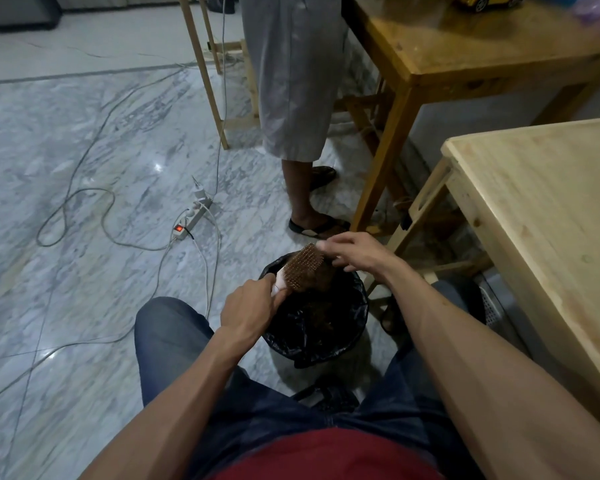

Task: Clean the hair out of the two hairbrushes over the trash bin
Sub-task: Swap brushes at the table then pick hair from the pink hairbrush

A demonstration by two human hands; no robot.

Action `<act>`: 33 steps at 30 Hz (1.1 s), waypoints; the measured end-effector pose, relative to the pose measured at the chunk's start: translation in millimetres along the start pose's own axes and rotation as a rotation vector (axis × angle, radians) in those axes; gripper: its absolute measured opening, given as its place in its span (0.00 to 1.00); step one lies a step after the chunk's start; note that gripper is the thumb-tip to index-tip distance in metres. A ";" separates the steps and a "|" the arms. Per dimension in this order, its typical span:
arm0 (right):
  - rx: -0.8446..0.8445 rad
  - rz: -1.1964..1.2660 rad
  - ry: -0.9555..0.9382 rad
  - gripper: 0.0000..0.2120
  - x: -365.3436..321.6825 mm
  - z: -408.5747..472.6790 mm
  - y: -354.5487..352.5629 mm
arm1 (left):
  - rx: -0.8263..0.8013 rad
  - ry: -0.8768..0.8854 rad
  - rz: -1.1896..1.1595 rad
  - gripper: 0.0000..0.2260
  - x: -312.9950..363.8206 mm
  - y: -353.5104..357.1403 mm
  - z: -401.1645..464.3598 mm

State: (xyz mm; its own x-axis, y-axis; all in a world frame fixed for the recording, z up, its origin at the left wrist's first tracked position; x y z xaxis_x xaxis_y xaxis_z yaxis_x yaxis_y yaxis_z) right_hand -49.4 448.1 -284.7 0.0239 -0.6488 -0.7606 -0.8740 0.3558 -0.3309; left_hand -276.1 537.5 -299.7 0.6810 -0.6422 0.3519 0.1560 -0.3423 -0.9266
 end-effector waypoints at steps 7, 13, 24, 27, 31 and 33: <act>0.290 -0.032 0.061 0.06 -0.2 15.3 5.8 | -0.019 0.030 0.000 0.15 1.1 -8.9 5.3; 0.415 -0.105 0.157 0.11 7.4 23.7 -0.1 | -0.046 0.041 0.035 0.14 19.0 -11.1 6.0; 0.105 0.101 0.074 0.23 -7.9 7.2 12.0 | -0.004 0.027 0.019 0.14 5.0 -8.0 4.2; 0.072 -0.096 -0.009 0.15 -11.2 5.5 12.2 | -0.019 0.011 0.018 0.14 3.4 -5.6 1.3; 0.231 -0.224 -0.029 0.04 -19.8 4.3 11.4 | -0.034 -0.036 -0.023 0.13 -2.1 -0.6 0.9; 0.266 -0.196 -0.012 0.06 -22.5 5.6 5.6 | -0.051 -0.091 -0.083 0.14 -10.0 0.9 3.8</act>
State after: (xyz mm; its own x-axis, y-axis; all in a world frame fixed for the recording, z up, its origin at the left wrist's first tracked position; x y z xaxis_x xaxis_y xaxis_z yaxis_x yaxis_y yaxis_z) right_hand -52.1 468.5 -272.6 0.1865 -0.7149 -0.6739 -0.6947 0.3891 -0.6050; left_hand -280.0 546.2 -304.5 0.7294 -0.5463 0.4117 0.1798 -0.4275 -0.8859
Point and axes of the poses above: each hand's wrist, its own z-axis towards the middle knuckle, its own y-axis out of the palm, x = y × z, the point moved 1 cm from there along z, towards the middle knuckle, and after that the axes turned 1 degree about x, right-handed, at the moved point
